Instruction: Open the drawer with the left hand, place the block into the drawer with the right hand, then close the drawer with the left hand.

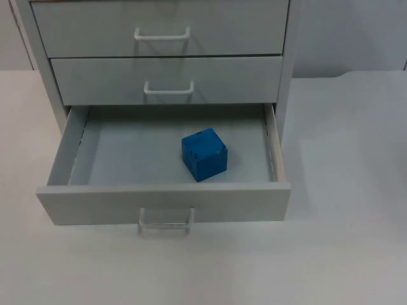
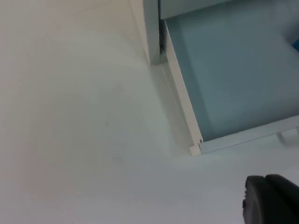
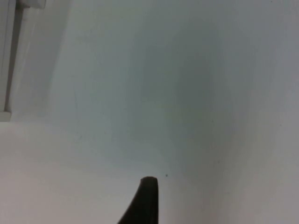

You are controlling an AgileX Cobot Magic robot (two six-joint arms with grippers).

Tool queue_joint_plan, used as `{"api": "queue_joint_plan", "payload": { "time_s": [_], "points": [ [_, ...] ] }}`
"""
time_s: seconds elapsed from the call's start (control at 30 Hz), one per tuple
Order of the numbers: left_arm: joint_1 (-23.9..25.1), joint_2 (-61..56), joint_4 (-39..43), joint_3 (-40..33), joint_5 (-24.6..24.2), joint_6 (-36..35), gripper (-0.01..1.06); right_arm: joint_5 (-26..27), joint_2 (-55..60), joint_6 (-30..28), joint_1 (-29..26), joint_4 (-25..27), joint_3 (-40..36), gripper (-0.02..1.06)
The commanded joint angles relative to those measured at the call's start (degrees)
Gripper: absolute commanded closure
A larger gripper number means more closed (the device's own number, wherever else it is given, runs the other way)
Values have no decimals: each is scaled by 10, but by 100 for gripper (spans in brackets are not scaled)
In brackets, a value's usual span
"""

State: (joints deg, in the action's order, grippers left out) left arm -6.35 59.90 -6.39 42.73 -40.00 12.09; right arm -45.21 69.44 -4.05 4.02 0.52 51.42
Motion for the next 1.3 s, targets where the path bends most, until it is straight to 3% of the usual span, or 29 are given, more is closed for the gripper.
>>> {"api": "queue_joint_plan", "payload": {
  "time_s": [0.0, 0.13, 0.17, 0.3, 0.33, 0.53, 0.57, 0.7, 0.9, 1.27],
  "points": [
    [-12, 9, -11, -1, 6, 16, 105, -1, -4, 1, -4, 0, -1, 23],
    [-117, 52, 21, -1, 43, 22, 105, -1, -4, 1, -4, 1, -1, 23],
    [-117, 52, 21, -1, 43, 22, 105, -1, -4, 1, -4, 1, -1, 23],
    [-240, 111, 143, -1, 47, -24, 105, 0, -4, 6, -4, 1, -1, 23],
    [-240, 111, 143, -1, 47, -24, 105, 0, -4, 6, -4, 1, -1, 23],
    [-391, 218, 415, -2, 64, -179, 105, 0, -4, 6, -4, -1, -1, 23],
    [-391, 218, 415, -2, 64, -179, 105, 0, -4, 6, -4, -1, -1, 23],
    [-430, 281, 541, -2, 79, -282, 105, 0, -4, 6, -4, -1, -1, 23],
    [-432, 334, 586, -2, 155, -304, 105, 0, -4, 6, -4, -1, -1, 23],
    [-432, 401, 694, -2, 187, -417, 105, 0, -4, 6, -4, -17, -1, 23]
  ]
}}
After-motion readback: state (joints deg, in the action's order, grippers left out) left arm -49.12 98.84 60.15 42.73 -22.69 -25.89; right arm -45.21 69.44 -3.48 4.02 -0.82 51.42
